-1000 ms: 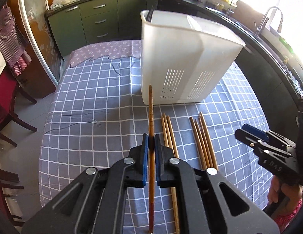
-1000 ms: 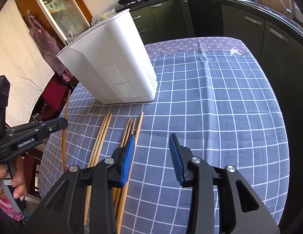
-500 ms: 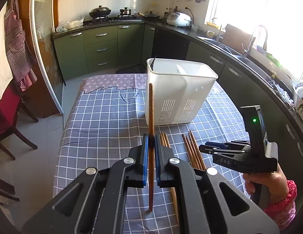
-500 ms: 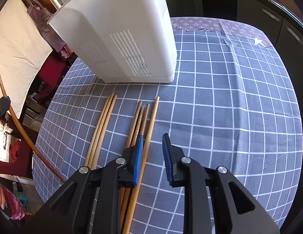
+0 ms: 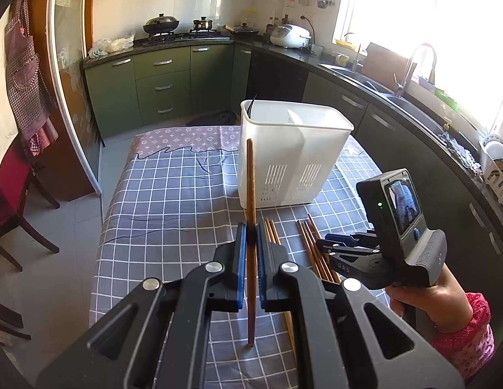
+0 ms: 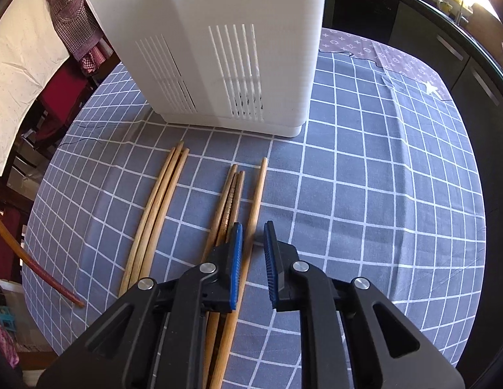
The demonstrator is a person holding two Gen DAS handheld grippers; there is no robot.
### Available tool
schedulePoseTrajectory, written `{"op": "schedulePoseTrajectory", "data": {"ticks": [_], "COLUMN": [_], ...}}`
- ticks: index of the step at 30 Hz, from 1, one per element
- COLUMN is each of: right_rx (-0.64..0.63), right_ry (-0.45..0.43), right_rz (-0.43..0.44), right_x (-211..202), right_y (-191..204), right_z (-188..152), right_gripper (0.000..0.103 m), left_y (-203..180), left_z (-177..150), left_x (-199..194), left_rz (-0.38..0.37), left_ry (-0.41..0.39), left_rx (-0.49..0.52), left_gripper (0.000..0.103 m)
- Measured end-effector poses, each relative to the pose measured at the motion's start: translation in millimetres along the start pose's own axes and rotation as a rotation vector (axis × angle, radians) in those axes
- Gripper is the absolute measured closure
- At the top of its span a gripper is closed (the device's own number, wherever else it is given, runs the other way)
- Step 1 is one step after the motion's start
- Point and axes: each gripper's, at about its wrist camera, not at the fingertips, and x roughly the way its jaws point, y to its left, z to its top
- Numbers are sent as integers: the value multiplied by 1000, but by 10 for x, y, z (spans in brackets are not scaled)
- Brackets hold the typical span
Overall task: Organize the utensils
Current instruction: 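Lift the chopstick with the left gripper while the right gripper grasps another chopstick, then carry both chopsticks to the holder while the right gripper inserts its chopstick and opens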
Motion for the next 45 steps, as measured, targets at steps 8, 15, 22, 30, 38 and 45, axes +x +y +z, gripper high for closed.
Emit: {"op": "schedulePoseTrajectory", "data": {"ticks": [8,15,22,30,38,45], "right_rx": [13,43,56,51,56,45], "right_ry": [-53,-233,-462,-564,-576,-570], "right_rz": [13,79,104,75,97,108], "right_x": [-72,-809,-1642,-1999,-2107,-2070], "right_y": [27,-105,-277,-289,-340,-320], "right_z": [33,-8,-348,-797,-933,-842], "right_gripper": [96,96,96,96,96,96], "left_y": [31,38,17,-14,-58,-89], "left_z": [-7,-1,-26,-68,-53,-16], "left_x": [15,-33,-90,-165,-240,-228], "left_rz": [-5,-2,-4,-1,-1,-2], "left_ry": [9,1,-7,-17,-33,-37], "left_rx": [-2,0,9,26,40,45], "left_gripper": [97,97,97,97,97,97]}}
